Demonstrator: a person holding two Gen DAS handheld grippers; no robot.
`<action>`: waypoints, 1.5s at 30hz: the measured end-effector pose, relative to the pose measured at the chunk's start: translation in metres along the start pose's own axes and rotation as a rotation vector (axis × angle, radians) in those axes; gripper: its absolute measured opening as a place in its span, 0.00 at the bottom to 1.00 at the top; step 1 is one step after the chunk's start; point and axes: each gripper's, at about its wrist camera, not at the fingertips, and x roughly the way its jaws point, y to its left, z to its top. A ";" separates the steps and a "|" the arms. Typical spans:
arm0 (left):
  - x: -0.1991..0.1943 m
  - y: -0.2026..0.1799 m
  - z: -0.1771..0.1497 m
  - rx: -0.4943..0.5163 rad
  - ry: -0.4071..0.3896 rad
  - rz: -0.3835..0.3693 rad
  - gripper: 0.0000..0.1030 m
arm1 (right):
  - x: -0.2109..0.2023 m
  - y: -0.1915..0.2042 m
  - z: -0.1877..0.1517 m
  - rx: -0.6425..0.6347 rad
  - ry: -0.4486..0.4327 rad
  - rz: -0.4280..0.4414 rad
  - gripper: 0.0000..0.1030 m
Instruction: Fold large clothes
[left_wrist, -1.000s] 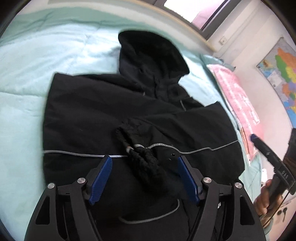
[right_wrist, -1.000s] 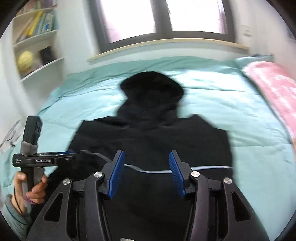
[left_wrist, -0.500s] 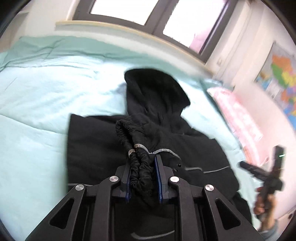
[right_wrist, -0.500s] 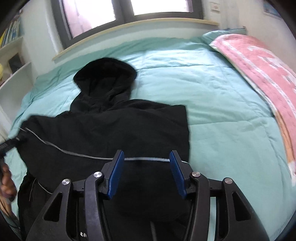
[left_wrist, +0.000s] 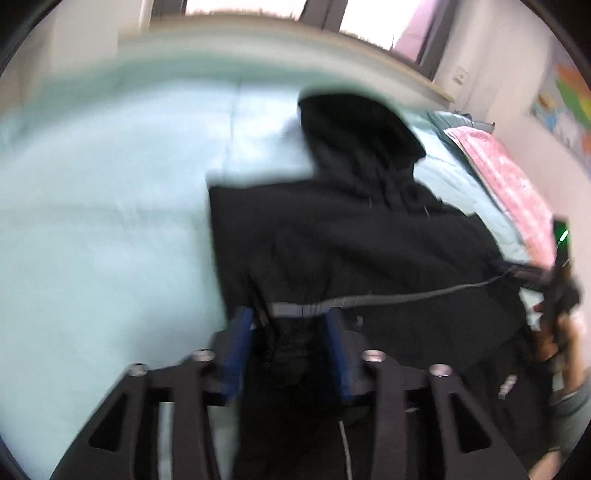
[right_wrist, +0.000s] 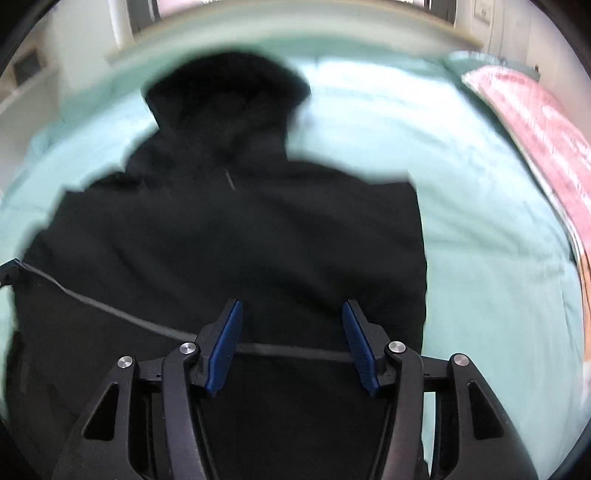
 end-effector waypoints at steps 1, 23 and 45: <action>-0.011 -0.006 0.007 0.020 -0.047 0.000 0.60 | -0.009 0.002 0.007 0.004 -0.048 0.033 0.58; 0.042 -0.048 0.014 0.001 0.064 -0.076 0.46 | -0.022 0.001 -0.012 0.025 -0.030 0.114 0.58; 0.064 -0.004 -0.036 -0.228 0.155 -0.189 0.41 | -0.006 -0.034 -0.100 -0.040 0.134 0.102 0.58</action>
